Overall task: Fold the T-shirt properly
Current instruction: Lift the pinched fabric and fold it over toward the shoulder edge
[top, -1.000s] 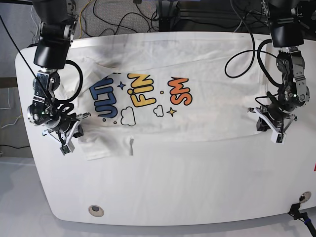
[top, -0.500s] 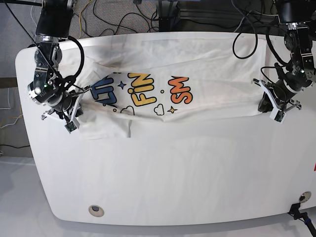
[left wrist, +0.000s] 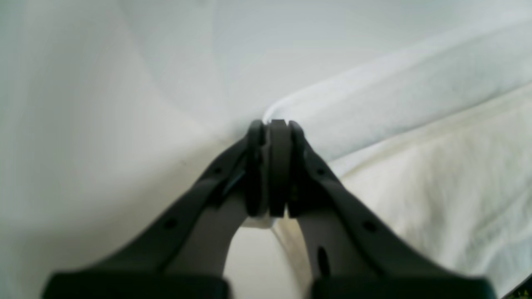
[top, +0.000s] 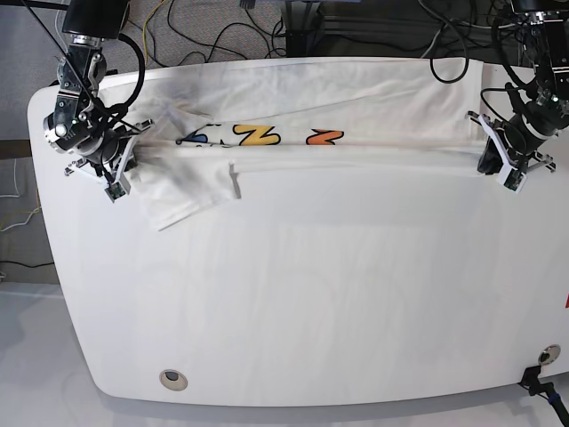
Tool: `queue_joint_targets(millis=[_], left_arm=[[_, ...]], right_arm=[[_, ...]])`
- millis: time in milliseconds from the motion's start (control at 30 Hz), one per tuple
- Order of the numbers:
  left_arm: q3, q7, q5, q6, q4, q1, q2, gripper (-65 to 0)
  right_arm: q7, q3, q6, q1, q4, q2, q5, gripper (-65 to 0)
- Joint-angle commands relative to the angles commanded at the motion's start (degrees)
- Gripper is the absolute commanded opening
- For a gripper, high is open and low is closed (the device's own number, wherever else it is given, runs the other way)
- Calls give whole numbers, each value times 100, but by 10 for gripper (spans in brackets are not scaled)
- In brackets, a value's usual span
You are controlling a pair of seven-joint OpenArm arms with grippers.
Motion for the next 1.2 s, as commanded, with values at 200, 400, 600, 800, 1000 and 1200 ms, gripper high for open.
queue_joint_targets(millis=[200, 400, 600, 800, 1000, 1200], left_arm=[[-9, 0, 9, 0, 246, 571, 9, -650], [-9, 0, 9, 9, 229, 826, 26, -650], [26, 642, 642, 9, 229, 695, 9, -562], [9, 818, 1081, 9, 246, 510, 18, -186], [-9, 809, 1055, 0, 264, 316, 35, -135], [-9, 809, 712, 0, 615, 44, 193, -135]], right_arm=[[-220, -9, 0, -246, 369, -167, -9, -650], [-229, -18, -9, -448, 352, -176, 0, -650], [-229, -9, -9, -589, 378, -176, -9, -378], [-229, 0, 0, -651, 545, -149, 9, -279], [-229, 0, 9, -651, 1011, -229, 35, -282], [-202, -9, 79, -598, 1424, -571, 44, -282]])
